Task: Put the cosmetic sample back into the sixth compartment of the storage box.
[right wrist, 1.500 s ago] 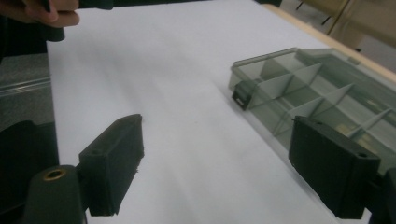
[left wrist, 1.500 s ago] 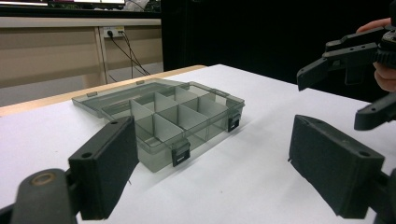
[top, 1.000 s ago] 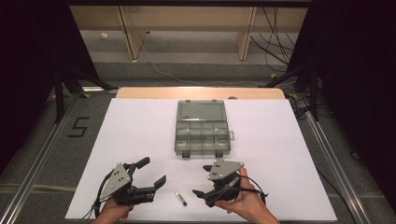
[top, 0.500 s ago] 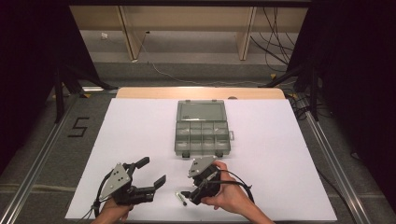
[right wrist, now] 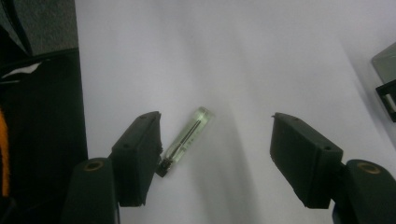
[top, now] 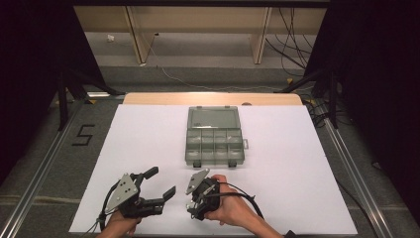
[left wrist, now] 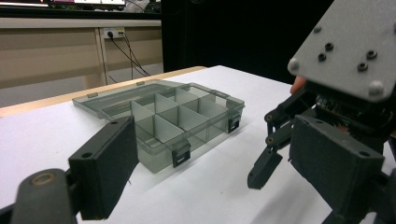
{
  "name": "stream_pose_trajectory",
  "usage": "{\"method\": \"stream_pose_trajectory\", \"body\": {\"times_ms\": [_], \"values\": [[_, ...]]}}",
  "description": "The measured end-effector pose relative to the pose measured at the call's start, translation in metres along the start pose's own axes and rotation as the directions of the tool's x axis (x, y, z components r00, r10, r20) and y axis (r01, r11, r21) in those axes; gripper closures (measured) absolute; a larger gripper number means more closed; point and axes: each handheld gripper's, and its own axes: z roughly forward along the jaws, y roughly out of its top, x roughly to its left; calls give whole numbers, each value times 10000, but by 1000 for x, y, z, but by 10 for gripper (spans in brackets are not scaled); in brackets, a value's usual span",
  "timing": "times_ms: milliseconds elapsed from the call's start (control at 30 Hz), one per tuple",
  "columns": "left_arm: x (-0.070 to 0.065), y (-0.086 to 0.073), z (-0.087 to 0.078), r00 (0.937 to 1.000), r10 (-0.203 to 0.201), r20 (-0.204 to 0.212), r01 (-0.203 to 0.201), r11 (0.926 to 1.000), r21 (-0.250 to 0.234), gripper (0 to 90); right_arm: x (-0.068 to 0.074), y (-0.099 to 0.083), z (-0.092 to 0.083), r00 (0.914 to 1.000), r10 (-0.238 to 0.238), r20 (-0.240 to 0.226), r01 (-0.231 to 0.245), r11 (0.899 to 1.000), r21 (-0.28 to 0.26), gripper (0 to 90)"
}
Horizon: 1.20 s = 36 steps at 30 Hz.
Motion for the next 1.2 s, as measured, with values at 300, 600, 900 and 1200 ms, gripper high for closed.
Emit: {"method": "stream_pose_trajectory", "body": {"times_ms": [300,600,900,1200], "values": [[0,0,0,10000,19,0,-19,10000,10,151,4,4,12,9991,-3,-416,30,9978,661,434],[0,0,0,10000,31,4,-31,10000,13,151,5,7,19,9983,-83,-584,146,9942,1070,539],[0,0,0,10000,12,9,-12,10000,10,151,5,8,23,9979,-190,-613,276,9893,1432,691],[0,0,0,10000,25,45,-25,10000,34,151,5,8,23,9964,-488,-698,586,9876,1459,809]]}}
